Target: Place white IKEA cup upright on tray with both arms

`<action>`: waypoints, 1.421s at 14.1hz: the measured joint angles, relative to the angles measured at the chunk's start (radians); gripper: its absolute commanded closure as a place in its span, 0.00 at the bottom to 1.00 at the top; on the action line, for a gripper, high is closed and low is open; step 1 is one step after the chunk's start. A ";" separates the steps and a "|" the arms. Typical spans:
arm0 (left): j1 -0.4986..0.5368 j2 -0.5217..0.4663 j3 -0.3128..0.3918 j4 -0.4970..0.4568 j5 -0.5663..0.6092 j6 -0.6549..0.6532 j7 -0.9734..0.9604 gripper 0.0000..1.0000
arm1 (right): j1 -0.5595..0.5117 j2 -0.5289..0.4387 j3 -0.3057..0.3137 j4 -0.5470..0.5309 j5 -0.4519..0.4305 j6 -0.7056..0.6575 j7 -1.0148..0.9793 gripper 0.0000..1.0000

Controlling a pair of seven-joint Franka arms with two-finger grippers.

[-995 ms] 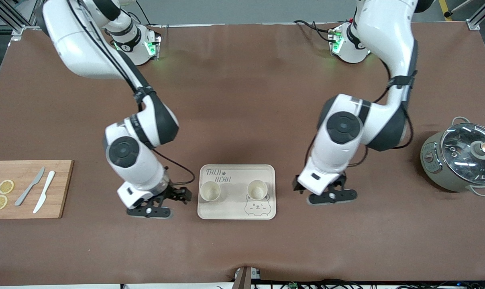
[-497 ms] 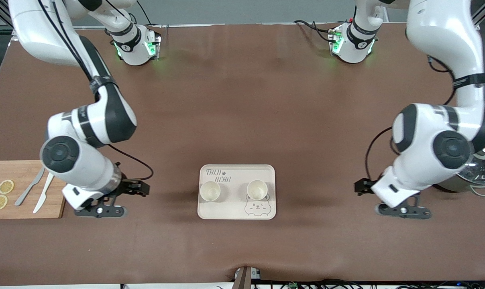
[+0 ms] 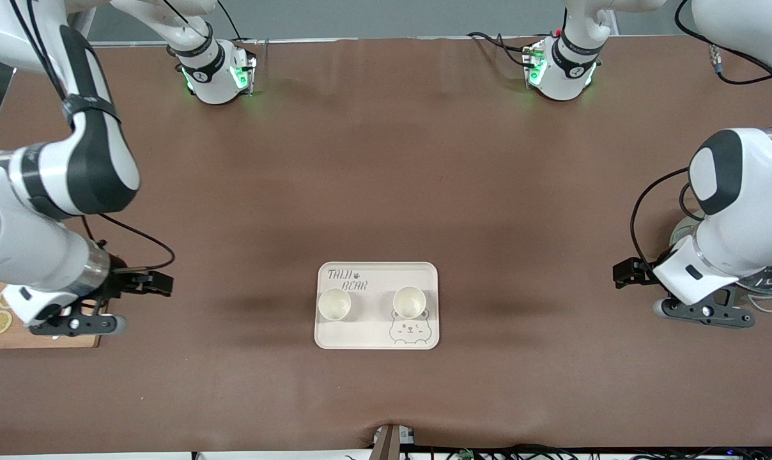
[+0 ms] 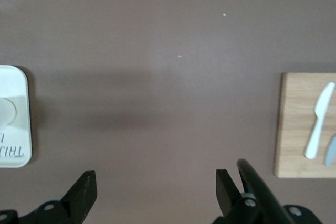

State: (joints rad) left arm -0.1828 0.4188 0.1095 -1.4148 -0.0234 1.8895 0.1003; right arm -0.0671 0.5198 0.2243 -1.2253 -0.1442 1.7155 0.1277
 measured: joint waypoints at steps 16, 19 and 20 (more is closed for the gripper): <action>0.004 -0.386 -0.010 -0.327 0.000 -0.139 0.000 0.00 | -0.001 -0.390 -0.236 -0.278 0.139 -0.115 -0.241 0.00; 0.003 -0.431 -0.012 -0.346 0.000 -0.157 0.000 0.00 | -0.001 -0.495 -0.248 -0.400 0.167 -0.079 -0.240 0.00; 0.003 -0.440 -0.012 -0.353 0.000 -0.159 0.000 0.00 | -0.001 -0.519 -0.249 -0.429 0.179 -0.076 -0.232 0.00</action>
State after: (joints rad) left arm -0.1796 -0.0217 0.0974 -1.7676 -0.0234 1.7303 0.1003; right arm -0.0679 0.0007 -0.0242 -1.6539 0.0346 1.6400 -0.1047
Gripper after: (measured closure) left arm 0.000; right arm 0.000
